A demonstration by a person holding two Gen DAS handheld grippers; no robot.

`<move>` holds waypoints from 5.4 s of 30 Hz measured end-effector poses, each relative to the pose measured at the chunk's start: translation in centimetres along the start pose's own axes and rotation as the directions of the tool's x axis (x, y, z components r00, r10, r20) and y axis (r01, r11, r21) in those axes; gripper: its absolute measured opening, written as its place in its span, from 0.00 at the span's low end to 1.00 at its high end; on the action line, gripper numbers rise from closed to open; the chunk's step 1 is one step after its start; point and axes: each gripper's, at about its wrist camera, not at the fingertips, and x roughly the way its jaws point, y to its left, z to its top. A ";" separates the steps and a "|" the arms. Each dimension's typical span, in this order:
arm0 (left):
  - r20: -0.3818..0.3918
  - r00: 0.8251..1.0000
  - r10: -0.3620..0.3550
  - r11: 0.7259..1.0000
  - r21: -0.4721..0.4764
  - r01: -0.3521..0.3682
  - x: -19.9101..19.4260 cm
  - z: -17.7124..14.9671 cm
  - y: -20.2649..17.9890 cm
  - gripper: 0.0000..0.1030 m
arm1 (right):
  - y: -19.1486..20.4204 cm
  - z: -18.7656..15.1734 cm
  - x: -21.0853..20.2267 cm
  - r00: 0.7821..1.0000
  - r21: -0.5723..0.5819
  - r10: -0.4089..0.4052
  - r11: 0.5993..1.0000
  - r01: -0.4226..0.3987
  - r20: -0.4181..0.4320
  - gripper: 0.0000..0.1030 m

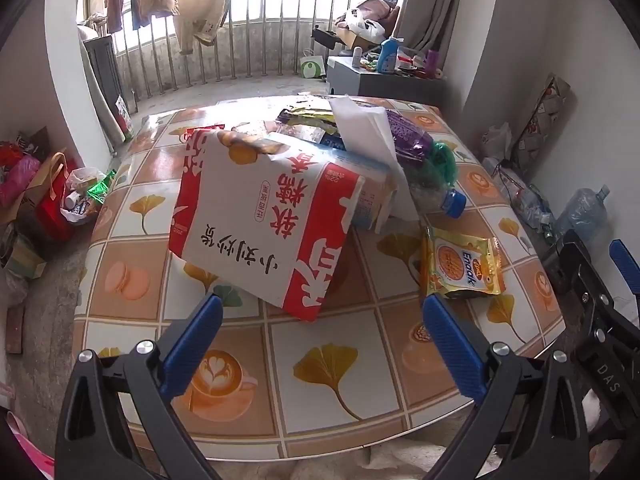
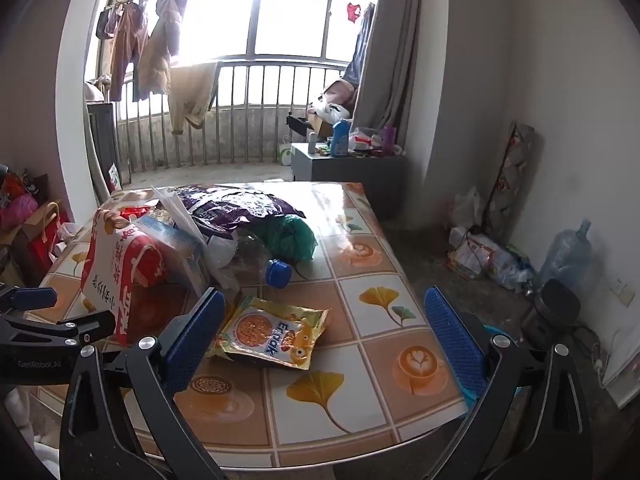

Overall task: Collect trash
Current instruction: 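Move both tools toward the yellow Enaak biscuit packet on the table, then grasp the yellow Enaak packet with the left tool, then lift the Enaak packet with the left tool while the right tool grasps the red-white milk carton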

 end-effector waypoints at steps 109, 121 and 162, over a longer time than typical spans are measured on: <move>0.038 0.884 -0.465 0.845 0.317 0.431 3.0 2.5 -3.2 0.78 | -4.7 -3.0 5.8 0.909 0.341 0.198 0.938 -0.067 -0.367 0.41; -0.297 0.853 -0.429 0.856 0.167 0.489 10.7 2.3 -6.1 0.42 | -3.9 -4.7 7.8 0.869 0.267 0.319 0.936 -0.227 -0.378 0.01; 0.212 0.944 -0.255 0.956 -0.091 0.278 -1.0 5.3 14.0 0.10 | 6.6 1.3 11.5 0.470 0.584 0.855 0.500 -0.639 -0.218 0.52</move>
